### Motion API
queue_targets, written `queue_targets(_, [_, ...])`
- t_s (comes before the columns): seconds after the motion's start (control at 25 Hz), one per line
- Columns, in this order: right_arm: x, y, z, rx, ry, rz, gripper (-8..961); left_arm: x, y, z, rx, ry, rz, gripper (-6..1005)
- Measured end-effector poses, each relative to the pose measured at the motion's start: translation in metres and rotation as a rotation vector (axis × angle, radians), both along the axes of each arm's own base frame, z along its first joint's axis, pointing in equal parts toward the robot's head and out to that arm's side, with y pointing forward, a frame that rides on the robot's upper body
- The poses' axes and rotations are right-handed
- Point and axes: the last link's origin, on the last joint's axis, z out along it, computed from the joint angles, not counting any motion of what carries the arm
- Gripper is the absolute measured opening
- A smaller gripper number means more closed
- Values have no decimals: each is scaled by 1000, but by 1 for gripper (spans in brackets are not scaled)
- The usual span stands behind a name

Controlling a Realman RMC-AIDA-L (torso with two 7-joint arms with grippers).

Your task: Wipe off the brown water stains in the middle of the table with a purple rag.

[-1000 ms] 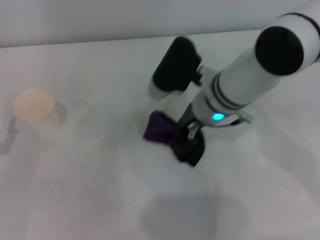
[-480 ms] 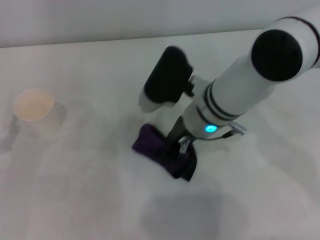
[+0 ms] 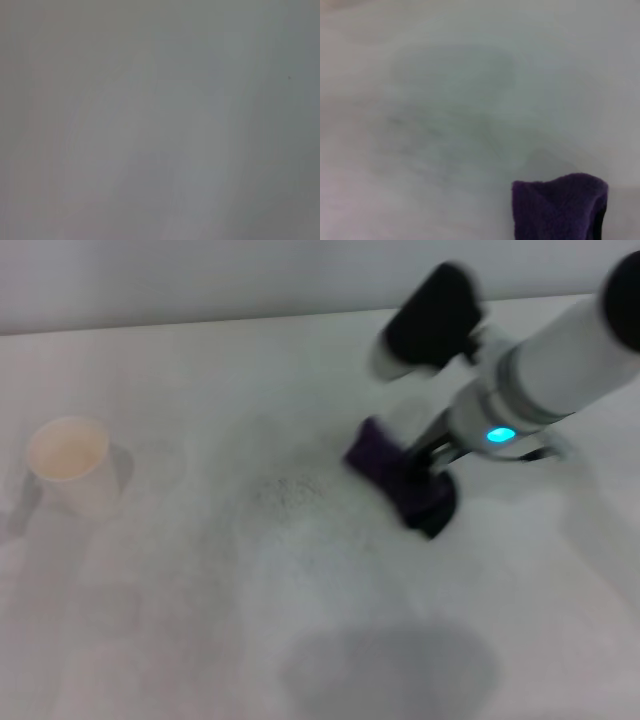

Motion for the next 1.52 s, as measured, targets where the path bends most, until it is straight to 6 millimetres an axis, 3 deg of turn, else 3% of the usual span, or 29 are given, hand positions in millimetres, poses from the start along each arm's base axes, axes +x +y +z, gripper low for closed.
queue_targets(0.16, [24, -1, 26, 70, 4, -89, 101, 0, 1, 1, 3, 1, -2, 892])
queue_targets(0.28, [30, -5, 34, 92, 18, -108, 110, 1, 2, 1, 5, 1, -5, 892])
queue_targets(0.88, [25, -6, 33, 87, 27, -85, 265, 3, 6, 3, 14, 1, -14, 892])
queue_targets(1.04, [19, -1, 39, 119, 52, -76, 411, 3, 5, 3, 15, 0, -12, 893])
queue_targets(1.12, [15, 5, 44, 161, 97, -67, 484, 3, 5, 3, 15, -1, -11, 893])
queue_targets(1.28, [8, 16, 57, 207, 216, -52, 490, 3, 4, 3, 16, -1, -10, 893])
queue_targets(1.52, [20, 23, 92, 311, 651, 18, 513, 3, 5, 3, 17, -2, -12, 893])
